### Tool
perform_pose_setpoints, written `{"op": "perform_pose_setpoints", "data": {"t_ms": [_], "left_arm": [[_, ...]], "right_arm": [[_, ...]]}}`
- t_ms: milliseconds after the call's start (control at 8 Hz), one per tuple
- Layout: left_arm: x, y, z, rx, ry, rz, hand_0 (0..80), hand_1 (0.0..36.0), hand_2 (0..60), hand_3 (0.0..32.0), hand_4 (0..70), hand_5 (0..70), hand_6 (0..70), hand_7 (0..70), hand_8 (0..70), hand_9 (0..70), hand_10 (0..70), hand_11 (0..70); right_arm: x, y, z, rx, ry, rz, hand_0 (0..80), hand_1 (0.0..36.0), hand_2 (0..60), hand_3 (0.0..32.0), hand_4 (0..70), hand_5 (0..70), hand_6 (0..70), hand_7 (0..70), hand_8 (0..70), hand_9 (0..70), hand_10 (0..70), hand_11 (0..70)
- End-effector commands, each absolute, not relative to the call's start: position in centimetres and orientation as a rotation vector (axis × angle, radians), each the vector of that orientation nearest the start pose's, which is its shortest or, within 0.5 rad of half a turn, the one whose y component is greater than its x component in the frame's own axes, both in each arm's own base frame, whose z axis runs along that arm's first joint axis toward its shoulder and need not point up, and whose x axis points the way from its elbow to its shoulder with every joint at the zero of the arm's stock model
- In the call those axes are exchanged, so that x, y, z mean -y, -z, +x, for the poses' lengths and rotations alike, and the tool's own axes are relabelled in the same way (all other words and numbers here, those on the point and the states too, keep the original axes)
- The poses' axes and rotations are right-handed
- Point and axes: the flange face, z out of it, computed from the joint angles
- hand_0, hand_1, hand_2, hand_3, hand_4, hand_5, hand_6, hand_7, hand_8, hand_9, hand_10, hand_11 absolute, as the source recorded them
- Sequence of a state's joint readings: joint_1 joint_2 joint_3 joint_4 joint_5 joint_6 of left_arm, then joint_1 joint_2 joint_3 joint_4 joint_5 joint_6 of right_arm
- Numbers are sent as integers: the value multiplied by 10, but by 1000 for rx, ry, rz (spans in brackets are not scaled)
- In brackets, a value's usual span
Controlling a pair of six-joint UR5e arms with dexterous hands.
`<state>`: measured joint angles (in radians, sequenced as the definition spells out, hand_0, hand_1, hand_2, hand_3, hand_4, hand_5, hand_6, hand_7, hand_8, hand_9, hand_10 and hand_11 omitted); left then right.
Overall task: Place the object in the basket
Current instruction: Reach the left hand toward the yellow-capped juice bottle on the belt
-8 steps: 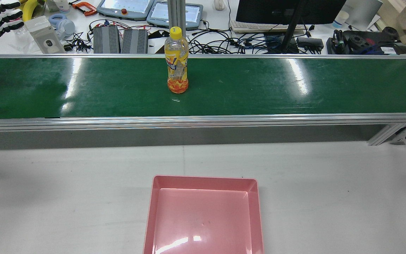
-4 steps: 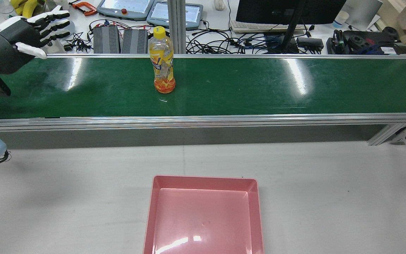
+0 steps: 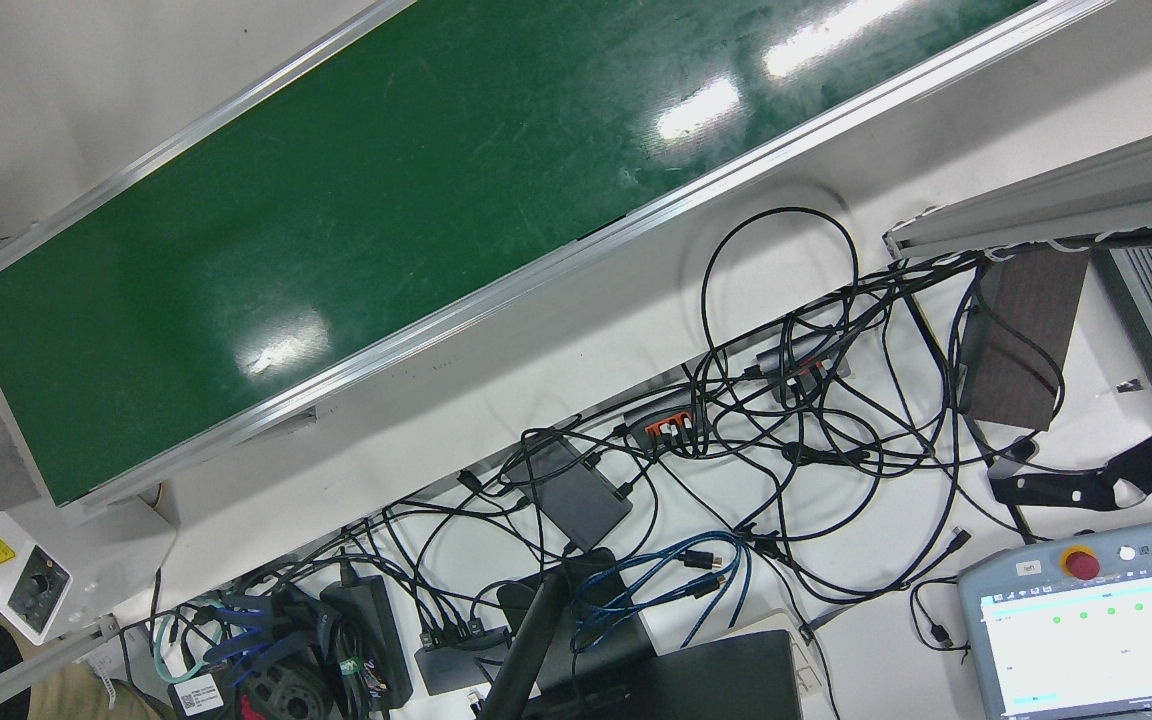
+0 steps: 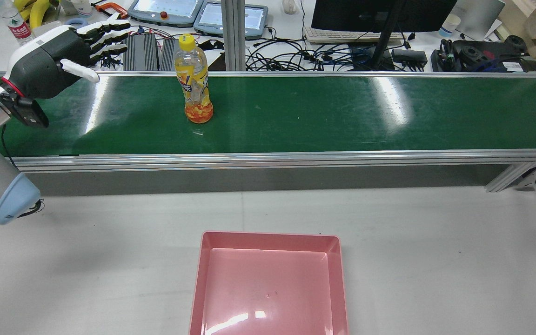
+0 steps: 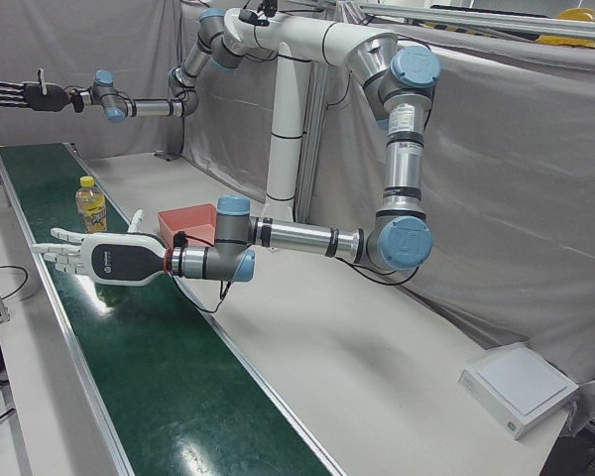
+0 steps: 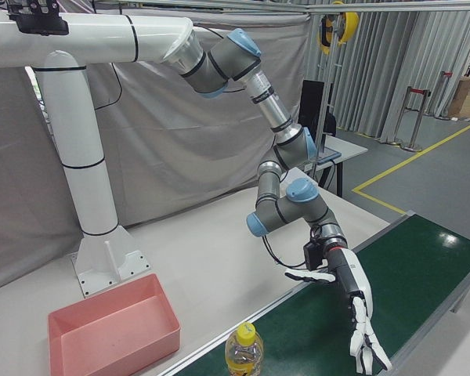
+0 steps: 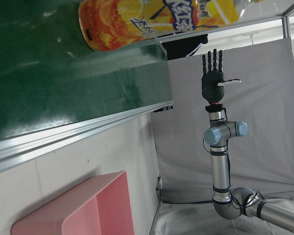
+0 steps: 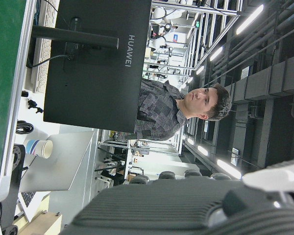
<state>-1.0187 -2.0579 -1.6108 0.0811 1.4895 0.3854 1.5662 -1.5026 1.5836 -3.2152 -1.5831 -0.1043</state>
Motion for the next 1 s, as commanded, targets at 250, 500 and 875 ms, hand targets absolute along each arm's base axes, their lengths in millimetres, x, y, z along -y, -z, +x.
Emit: {"op": "perform_pose_setpoints", "data": {"t_ms": [250,500,875], "left_arm": [[641,-347,277,-2341,1306,-179,486,72,0,0,163,160,0,0,69,120,99,153],[632,-336,303,-2323,1285,-211,488,77,0,0,172,171,0,0,78,133,102,158],[627,-326,311,-2245,1341,-210,540,136,154,0,447,608,327,483,459,640,546,700]], "right_arm": [[520,-654,130,-2289,2273,-100,0,0,0,0,0,0,0,0,0,0,0,0],[521,-654,130,-2290,2271,-100,0,0,0,0,0,0,0,0,0,0,0,0],[521,-654,130,-2290,2271,-100,0,0,0,0,0,0,0,0,0,0,0,0]]}}
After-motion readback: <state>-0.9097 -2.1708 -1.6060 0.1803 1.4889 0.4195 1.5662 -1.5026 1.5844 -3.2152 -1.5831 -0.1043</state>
